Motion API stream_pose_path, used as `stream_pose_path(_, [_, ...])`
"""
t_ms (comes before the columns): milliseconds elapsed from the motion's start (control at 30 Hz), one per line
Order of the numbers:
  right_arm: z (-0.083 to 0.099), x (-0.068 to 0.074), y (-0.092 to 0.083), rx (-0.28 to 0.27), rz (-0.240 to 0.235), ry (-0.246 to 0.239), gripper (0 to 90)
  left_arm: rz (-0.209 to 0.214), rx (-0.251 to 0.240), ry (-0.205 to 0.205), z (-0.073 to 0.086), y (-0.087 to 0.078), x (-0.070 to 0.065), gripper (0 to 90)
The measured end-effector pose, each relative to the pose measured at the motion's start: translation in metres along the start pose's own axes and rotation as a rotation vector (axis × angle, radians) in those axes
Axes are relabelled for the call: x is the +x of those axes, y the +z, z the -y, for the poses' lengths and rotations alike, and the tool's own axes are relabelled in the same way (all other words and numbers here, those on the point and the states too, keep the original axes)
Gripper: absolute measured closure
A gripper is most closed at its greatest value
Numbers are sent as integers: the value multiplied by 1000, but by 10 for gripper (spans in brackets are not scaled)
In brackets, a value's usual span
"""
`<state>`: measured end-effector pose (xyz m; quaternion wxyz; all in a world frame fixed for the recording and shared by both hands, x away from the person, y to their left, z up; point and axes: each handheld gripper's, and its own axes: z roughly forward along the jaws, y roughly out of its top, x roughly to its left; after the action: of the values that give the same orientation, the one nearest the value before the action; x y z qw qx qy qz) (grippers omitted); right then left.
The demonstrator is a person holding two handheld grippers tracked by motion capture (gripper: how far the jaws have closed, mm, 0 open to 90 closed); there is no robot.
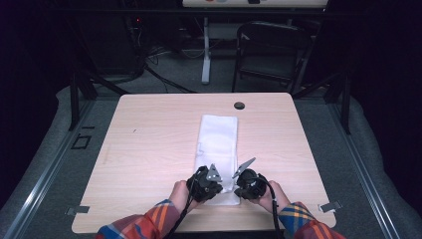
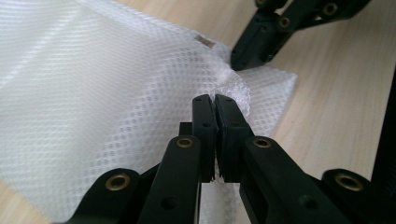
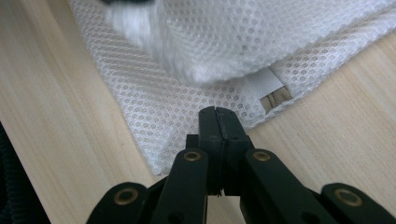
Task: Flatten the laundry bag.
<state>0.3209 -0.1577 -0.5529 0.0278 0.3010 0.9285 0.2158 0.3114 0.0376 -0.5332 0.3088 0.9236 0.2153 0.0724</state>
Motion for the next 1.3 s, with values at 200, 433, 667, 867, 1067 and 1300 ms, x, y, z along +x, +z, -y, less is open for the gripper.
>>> stream_pose_path(200, [0, 0, -1, 18, 4, -5, 900, -19, -6, -15, 3, -9, 8, 878])
stream_pose_path(433, [0, 0, -1, 25, 8, -15, 900, -50, -26, -50, 9, -21, 20, 880])
stream_pose_path(667, [3, -3, 0, 22, 9, 13, 900, -72, -44, -106, 20, -36, 30, 880])
stream_pose_path(867, [-4, -3, -8, -42, 36, 5, 900, -55, -39, -89, 18, -33, 25, 880])
stream_pose_path(1067, [-23, 11, 1, -87, 20, -18, 900, -50, -31, -70, 14, -25, 20, 879])
stream_pose_path(1300, [-30, 18, 24, -96, 1, -43, 900, -80, -30, -56, 14, -27, 21, 878])
